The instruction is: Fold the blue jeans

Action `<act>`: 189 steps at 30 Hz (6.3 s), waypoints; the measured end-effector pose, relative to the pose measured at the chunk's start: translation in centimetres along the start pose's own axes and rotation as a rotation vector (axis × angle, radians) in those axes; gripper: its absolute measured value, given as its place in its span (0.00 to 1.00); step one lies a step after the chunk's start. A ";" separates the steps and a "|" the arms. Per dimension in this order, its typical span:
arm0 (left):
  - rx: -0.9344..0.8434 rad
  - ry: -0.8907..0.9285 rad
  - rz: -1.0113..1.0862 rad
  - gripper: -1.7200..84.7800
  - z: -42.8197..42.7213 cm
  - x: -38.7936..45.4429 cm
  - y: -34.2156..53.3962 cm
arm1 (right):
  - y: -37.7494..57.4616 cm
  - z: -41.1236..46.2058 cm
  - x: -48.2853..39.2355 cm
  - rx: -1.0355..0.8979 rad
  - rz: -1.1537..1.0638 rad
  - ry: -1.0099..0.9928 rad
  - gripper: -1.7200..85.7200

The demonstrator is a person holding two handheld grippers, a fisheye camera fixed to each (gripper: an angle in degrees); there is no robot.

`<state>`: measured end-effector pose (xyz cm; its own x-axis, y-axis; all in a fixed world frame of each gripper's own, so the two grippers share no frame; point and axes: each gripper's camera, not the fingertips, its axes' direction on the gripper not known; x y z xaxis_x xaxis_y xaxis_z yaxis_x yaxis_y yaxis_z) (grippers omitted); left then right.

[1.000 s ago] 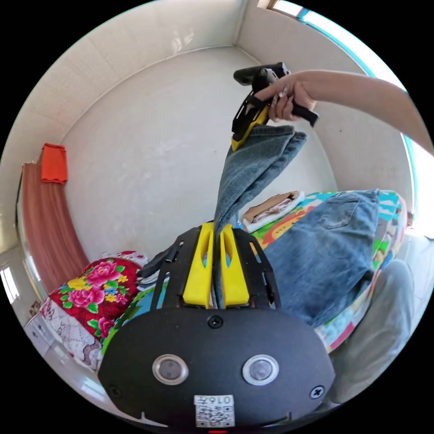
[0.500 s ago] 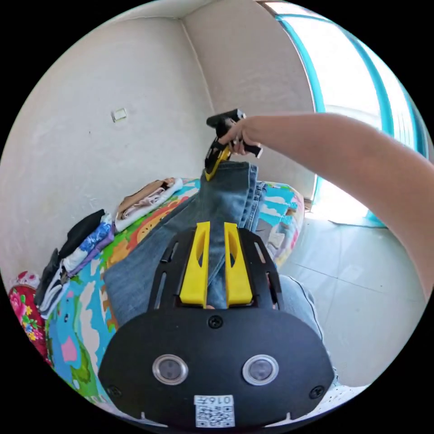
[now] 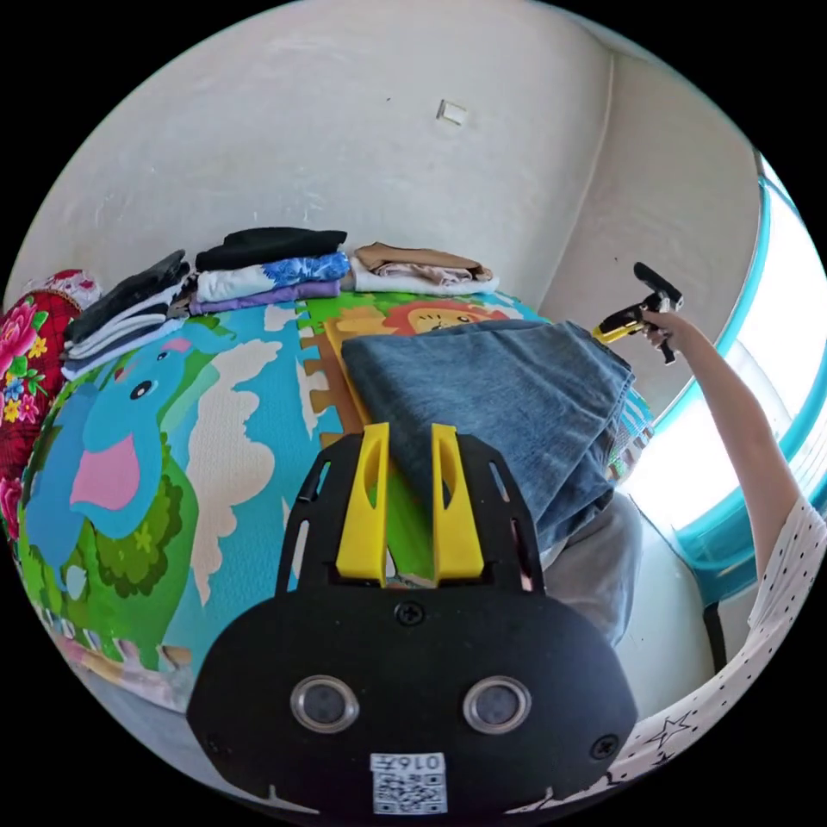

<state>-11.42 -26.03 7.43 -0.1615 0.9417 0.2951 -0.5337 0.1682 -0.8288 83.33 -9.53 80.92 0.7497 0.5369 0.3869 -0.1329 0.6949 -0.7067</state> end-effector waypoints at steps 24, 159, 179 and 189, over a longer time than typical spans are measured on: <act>-0.082 0.170 -0.168 0.02 -4.1 -20.5 -4.1 | 14.3 -1.9 4.1 0.194 -0.176 -0.269 0.12; -0.012 -0.320 -0.167 0.01 -23.9 -32.8 25.4 | 71.4 61.5 -66.3 0.841 -0.999 -0.071 0.04; 0.021 -0.246 -0.240 0.01 -26.8 -37.1 23.0 | 80.7 73.7 -74.4 0.932 -1.425 0.700 0.10; 0.035 -0.225 -0.271 0.01 -27.7 -38.9 22.3 | 83.2 76.6 -76.0 0.927 -1.505 0.734 0.09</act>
<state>5.99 -50.84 -35.70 -0.1870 0.7755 0.6030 -0.6099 0.3895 -0.6901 -34.43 44.15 38.05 0.6122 -0.7707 -0.1768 0.7256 0.4586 0.5130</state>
